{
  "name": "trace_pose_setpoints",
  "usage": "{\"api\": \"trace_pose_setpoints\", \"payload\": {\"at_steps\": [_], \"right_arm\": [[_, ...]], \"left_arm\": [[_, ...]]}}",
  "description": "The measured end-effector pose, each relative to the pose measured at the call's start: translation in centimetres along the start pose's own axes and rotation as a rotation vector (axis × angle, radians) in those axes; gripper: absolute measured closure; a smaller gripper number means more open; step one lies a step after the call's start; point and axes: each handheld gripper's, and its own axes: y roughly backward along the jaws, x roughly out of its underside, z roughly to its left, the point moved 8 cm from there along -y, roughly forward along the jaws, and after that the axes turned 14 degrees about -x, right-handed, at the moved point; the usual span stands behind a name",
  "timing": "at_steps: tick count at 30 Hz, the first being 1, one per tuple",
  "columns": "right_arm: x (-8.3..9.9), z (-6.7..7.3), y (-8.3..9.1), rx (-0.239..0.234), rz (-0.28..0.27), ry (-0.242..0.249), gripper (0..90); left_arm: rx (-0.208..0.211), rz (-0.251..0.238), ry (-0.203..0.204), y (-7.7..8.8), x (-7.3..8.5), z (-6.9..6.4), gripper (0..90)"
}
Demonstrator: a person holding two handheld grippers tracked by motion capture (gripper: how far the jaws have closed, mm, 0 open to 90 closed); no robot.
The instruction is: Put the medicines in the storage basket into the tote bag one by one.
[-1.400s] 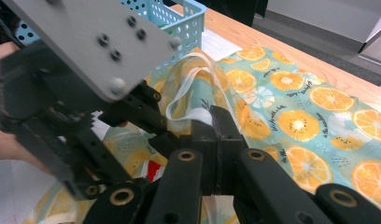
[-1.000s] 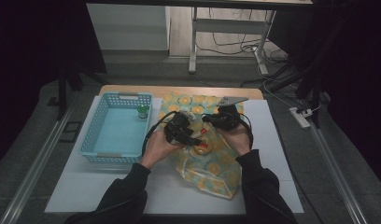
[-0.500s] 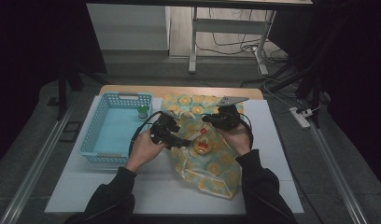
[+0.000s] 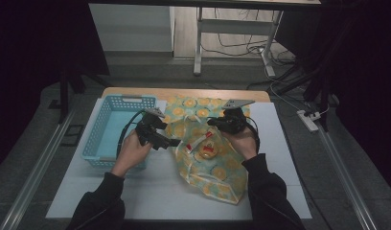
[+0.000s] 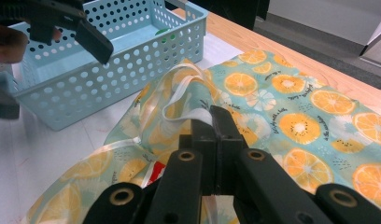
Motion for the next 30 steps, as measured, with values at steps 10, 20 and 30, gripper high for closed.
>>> {"api": "trace_pose_setpoints", "payload": {"at_steps": [10,20,30], "right_arm": [[0.0,0.0,0.0,0.0,0.002,0.0,89.8],[0.0,0.1,-0.1,-0.002,0.005,0.001,89.7],[0.0,0.1,-0.1,-0.002,0.006,0.001,89.7]], "left_arm": [[-0.062,-0.019,0.053,1.6,1.1,3.2,0.6],[-0.127,-0.005,0.071,2.1,2.4,6.4,0.0],[-0.2,0.001,0.091,2.0,2.9,9.3,0.0]]}}
